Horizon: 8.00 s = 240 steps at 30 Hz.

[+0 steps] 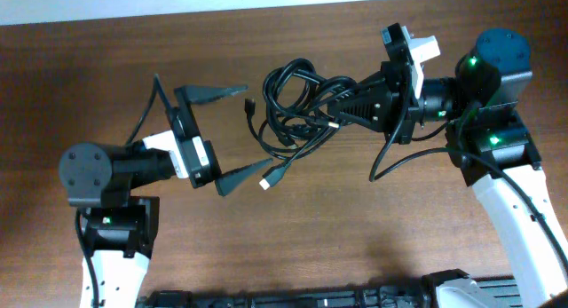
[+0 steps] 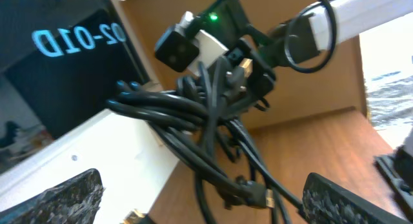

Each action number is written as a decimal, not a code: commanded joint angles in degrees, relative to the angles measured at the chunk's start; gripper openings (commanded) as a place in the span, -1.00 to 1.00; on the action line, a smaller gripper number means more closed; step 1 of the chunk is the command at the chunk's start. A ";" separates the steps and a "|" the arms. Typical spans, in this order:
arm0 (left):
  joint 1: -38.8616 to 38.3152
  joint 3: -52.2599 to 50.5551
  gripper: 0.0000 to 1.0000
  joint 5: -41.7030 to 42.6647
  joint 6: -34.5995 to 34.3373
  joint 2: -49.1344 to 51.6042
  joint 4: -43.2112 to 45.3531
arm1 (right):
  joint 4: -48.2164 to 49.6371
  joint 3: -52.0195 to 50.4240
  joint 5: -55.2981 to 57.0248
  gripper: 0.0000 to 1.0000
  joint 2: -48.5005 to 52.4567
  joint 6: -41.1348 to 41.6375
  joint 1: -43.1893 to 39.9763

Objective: Untangle cables

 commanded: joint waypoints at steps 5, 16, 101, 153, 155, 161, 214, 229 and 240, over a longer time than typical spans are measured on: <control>-0.20 0.35 0.99 7.08 0.55 2.49 -8.07 | 0.42 1.49 -0.96 -0.92 -1.14 -0.57 -0.07; -5.79 0.33 -0.78 6.23 1.84 4.33 -11.17 | 0.42 1.49 -0.79 -0.92 -1.14 -0.55 -0.07; -9.99 0.33 -1.00 -6.60 -27.21 -2.40 -8.50 | -22.10 1.51 56.70 0.93 -14.05 -28.09 13.03; -13.31 0.33 -1.00 -8.24 -29.79 4.00 -8.13 | -24.33 1.51 44.04 0.98 -13.64 -32.00 13.05; -14.78 0.33 -1.00 -7.87 -29.53 4.24 -7.65 | -22.91 1.51 44.04 0.98 -13.64 -31.43 13.03; -20.17 0.33 -1.00 -5.84 -29.31 4.22 -5.44 | -24.92 1.49 63.67 0.98 -13.57 -31.43 13.03; -7.87 0.33 -1.00 -8.33 -34.49 4.17 -1.01 | -50.69 1.49 69.88 0.97 -17.97 -30.16 13.03; -3.65 0.33 -1.00 6.95 -38.38 3.89 8.39 | -32.76 1.51 61.00 0.69 -17.35 -13.18 13.03; -3.65 0.33 -1.00 5.84 -39.04 3.96 8.39 | -31.71 1.51 52.59 0.44 -14.67 -13.20 13.03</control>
